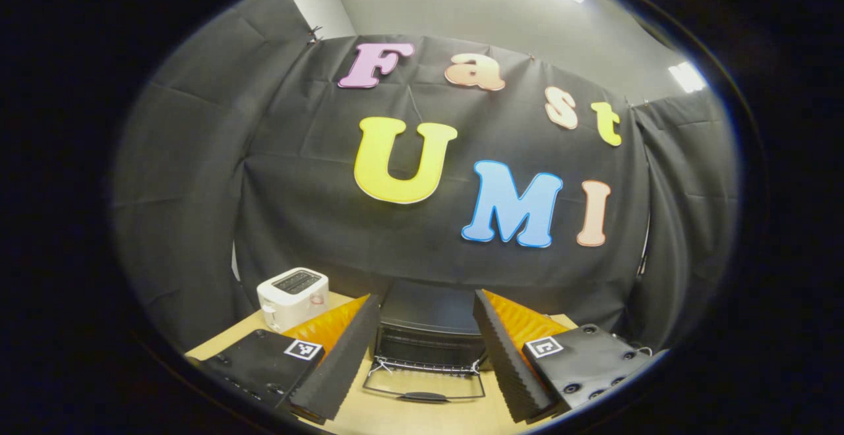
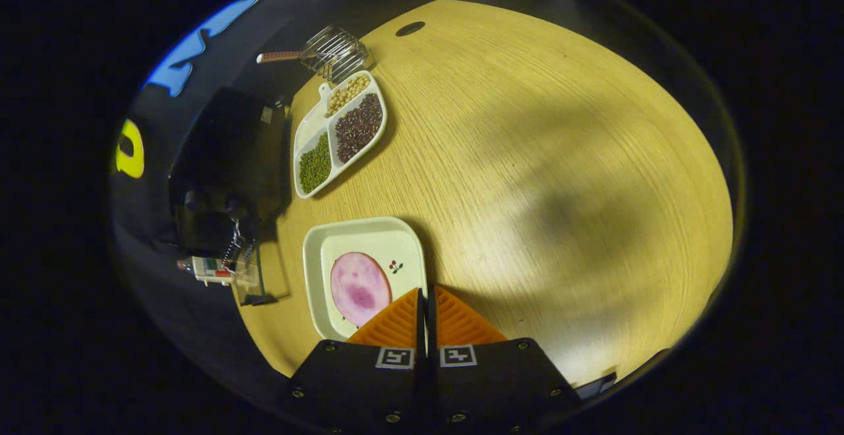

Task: Open the electric oven with the left hand, put the food in, and close the electric oven.

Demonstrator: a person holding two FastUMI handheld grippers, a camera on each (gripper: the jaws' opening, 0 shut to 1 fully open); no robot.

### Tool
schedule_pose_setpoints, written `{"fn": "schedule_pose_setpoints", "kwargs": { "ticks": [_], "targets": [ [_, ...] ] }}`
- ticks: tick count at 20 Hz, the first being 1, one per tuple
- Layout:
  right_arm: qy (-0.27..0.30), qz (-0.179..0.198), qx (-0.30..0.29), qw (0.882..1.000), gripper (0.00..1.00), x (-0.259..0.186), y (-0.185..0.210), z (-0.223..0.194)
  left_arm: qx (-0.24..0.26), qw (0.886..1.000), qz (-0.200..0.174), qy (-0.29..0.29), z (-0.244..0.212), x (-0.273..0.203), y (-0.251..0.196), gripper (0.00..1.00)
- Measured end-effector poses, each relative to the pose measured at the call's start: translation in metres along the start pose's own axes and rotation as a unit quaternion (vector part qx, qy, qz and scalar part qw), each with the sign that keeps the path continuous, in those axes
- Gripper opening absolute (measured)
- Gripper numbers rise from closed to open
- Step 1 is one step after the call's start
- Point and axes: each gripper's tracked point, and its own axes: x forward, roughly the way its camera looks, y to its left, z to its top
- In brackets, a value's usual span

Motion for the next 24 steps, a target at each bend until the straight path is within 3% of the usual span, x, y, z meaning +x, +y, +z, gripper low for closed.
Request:
{"fn": "schedule_pose_setpoints", "kwargs": {
  "ticks": [4,12,17,24],
  "targets": [
    [-0.024,0.061,0.054,0.996,0.00,0.004,0.005,-0.005,0.002,1.000,-0.004,0.002,0.001,0.004,-0.006,0.96],
    [-0.057,0.134,0.071,0.987,0.00,-0.019,0.035,-0.015,0.021,0.999,-0.018,-0.030,0.027,-0.001,-0.020,0.98],
    [-0.077,0.139,0.078,0.984,0.00,-0.043,0.086,-0.042,0.025,0.997,-0.026,-0.063,0.052,-0.009,-0.020,0.98],
    [-0.094,0.133,0.146,0.976,0.00,-0.046,0.167,-0.085,0.029,0.996,-0.023,-0.076,0.059,-0.021,0.007,0.98]
  ]
}}
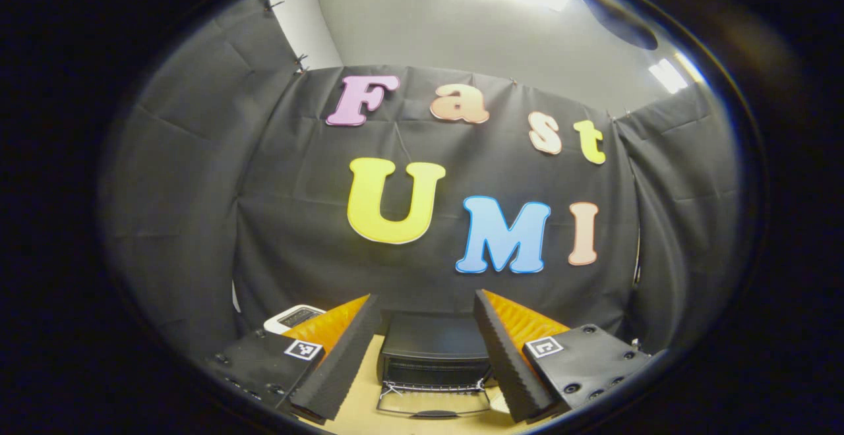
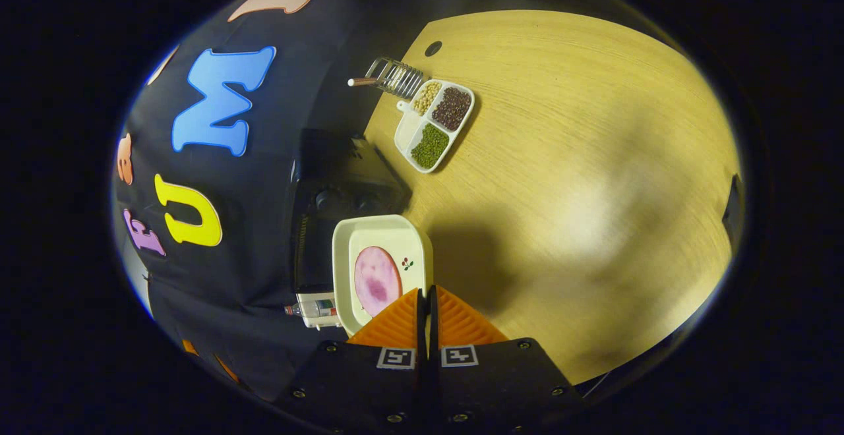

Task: Open the electric oven with the left hand, put the food in, and close the electric oven.

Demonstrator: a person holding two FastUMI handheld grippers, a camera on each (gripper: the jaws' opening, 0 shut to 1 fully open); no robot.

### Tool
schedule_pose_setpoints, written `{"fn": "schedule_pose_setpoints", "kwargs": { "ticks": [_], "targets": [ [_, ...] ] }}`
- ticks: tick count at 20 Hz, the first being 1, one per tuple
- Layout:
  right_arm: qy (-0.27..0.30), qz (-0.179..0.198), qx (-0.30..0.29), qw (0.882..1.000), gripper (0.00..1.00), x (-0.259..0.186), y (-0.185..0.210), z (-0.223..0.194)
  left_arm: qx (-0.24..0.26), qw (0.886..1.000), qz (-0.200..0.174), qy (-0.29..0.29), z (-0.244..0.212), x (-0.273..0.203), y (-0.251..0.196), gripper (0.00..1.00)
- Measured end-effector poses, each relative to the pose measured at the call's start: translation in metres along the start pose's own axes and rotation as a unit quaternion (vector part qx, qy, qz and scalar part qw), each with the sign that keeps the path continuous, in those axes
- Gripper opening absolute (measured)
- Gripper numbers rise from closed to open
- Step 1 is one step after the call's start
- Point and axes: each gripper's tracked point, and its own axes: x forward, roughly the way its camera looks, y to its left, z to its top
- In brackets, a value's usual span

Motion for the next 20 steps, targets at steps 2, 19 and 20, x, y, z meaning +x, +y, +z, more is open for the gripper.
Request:
{"fn": "schedule_pose_setpoints", "kwargs": {
  "ticks": [2,19,20],
  "targets": [
    [-0.013,-0.001,0.019,1.000,0.00,0.009,0.020,-0.012,-0.003,1.000,0.002,-0.004,0.003,-0.004,0.011,0.97],
    [-0.144,-0.043,0.185,0.971,0.01,0.166,0.126,-0.044,-0.016,0.997,0.072,0.015,-0.005,-0.036,0.129,0.98],
    [-0.152,-0.046,0.195,0.968,0.01,0.174,0.128,-0.042,-0.016,0.997,0.077,0.018,-0.008,-0.037,0.135,0.98]
  ]
}}
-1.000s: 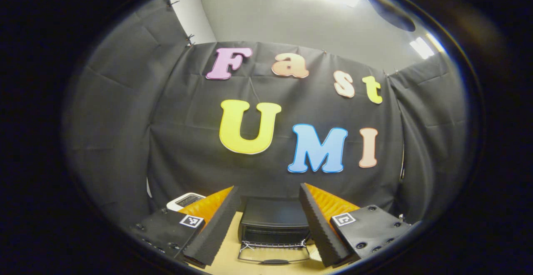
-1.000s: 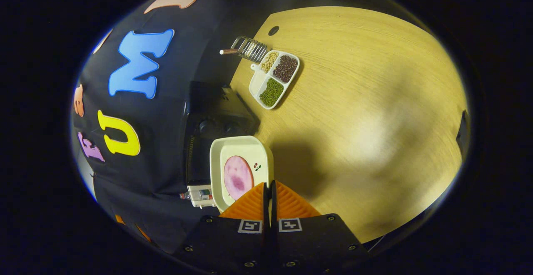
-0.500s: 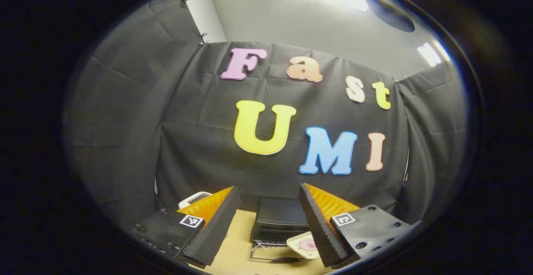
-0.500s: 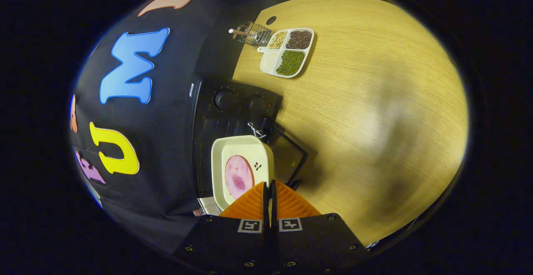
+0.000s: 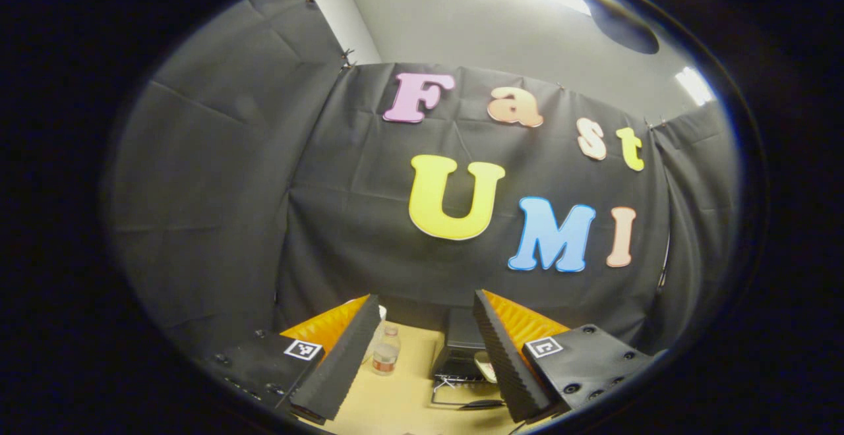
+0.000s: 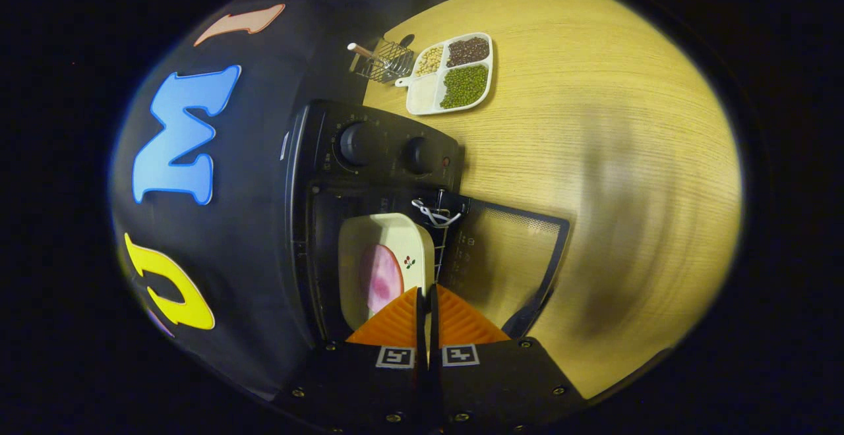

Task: Open the electric oven with the left hand, put the food in, and close the electric oven.

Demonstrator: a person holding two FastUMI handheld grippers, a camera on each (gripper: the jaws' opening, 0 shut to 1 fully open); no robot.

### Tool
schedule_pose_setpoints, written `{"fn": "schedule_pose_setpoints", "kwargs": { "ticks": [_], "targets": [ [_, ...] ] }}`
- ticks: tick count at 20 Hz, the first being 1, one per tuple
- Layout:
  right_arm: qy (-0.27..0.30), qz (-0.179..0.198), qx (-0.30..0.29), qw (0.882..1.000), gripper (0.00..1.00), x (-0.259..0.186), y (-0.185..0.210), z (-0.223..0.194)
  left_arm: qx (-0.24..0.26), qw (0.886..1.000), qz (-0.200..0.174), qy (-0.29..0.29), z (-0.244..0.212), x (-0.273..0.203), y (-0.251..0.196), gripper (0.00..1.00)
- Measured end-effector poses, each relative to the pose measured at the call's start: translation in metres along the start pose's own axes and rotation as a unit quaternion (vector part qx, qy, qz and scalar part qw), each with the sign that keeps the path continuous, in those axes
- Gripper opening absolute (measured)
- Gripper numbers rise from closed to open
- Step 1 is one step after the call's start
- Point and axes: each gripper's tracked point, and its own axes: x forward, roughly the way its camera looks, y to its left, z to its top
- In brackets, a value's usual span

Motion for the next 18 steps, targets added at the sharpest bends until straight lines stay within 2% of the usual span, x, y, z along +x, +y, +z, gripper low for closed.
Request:
{"fn": "schedule_pose_setpoints", "kwargs": {
  "ticks": [5,10,14,16,18],
  "targets": [
    [-0.031,-0.010,0.045,0.998,0.02,0.039,0.017,-0.007,0.007,1.000,0.027,0.008,-0.002,-0.005,0.028,0.97],
    [-0.043,0.011,0.080,0.996,0.03,0.074,0.038,-0.019,0.006,0.998,0.056,0.019,-0.008,-0.008,0.051,0.97],
    [-0.031,0.029,0.063,0.997,0.04,0.080,0.048,-0.021,0.001,0.998,0.062,0.024,-0.012,-0.004,0.055,0.98],
    [-0.034,0.046,0.045,0.997,0.07,0.069,0.050,-0.013,-0.002,0.998,0.055,0.025,-0.012,0.003,0.045,0.96],
    [-0.012,0.068,0.014,0.998,0.19,0.066,0.053,-0.017,-0.004,0.999,0.040,0.024,-0.013,0.010,0.031,0.96]
  ]
}}
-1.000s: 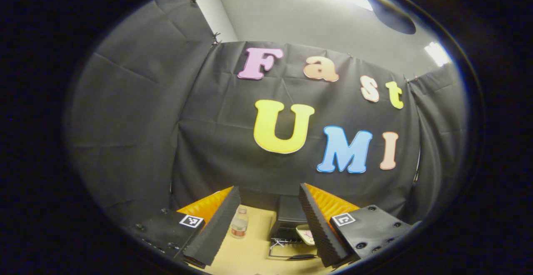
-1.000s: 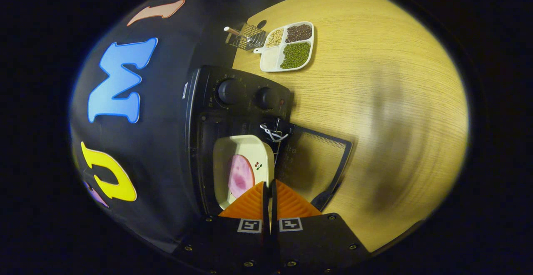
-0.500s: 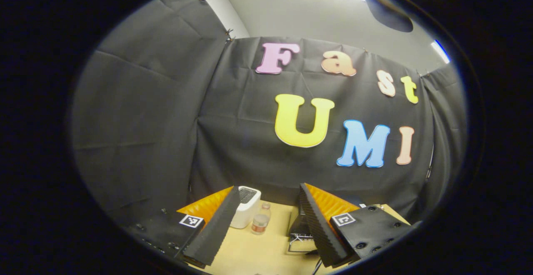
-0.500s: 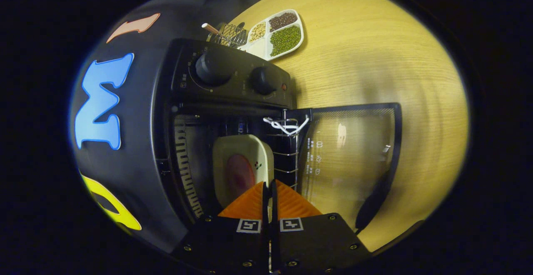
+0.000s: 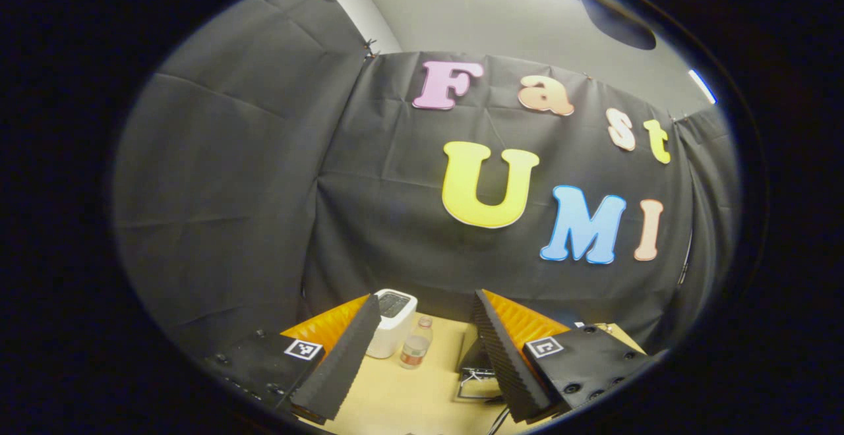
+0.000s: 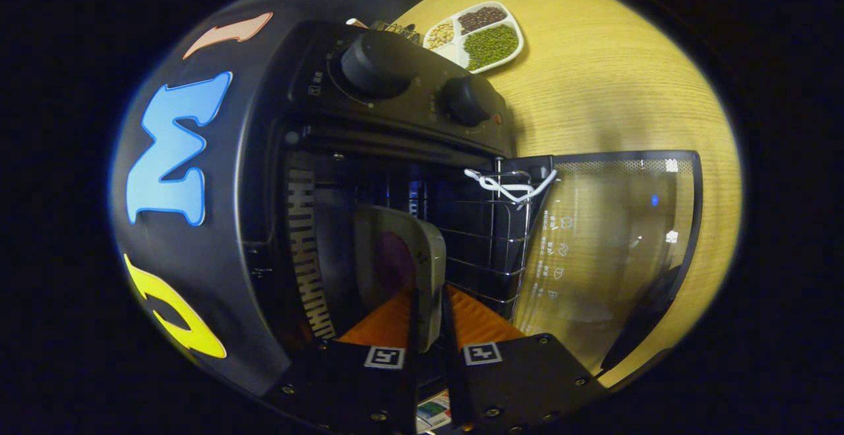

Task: Open the electric oven with the left hand, put the food in, and close the electric oven.

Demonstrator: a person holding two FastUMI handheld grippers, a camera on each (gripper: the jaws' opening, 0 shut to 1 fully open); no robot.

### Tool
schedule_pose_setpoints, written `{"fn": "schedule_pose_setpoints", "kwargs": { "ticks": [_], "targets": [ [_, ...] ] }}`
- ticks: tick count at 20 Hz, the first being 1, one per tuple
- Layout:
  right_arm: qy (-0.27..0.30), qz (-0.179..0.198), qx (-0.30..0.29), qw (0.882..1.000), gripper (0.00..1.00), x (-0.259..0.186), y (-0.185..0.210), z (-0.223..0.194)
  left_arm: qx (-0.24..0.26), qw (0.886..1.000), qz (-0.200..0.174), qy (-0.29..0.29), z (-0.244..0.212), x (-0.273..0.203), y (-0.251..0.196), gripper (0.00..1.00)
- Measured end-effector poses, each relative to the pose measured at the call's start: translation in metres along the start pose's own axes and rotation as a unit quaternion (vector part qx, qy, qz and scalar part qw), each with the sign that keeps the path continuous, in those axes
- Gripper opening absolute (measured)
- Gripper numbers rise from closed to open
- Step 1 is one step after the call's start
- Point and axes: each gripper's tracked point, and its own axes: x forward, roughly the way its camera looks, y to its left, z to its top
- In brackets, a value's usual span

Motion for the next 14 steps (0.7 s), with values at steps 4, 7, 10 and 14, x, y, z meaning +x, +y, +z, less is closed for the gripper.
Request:
{"fn": "schedule_pose_setpoints", "kwargs": {
  "ticks": [4,7,10,14],
  "targets": [
    [0.040,-0.010,-0.088,0.995,0.42,-0.029,-0.025,-0.005,0.003,1.000,-0.029,0.003,-0.007,0.013,-0.032,0.98],
    [0.065,-0.018,-0.172,0.983,0.42,-0.055,-0.045,0.003,0.004,0.999,-0.051,0.004,-0.011,0.020,-0.058,0.98],
    [0.071,-0.013,-0.321,0.944,0.47,-0.093,-0.051,0.023,0.007,0.997,-0.074,0.005,-0.013,0.023,-0.085,0.96],
    [0.026,0.059,-0.507,0.860,0.51,-0.150,-0.009,0.060,0.012,0.995,-0.103,0.011,-0.022,0.026,-0.124,0.98]
  ]
}}
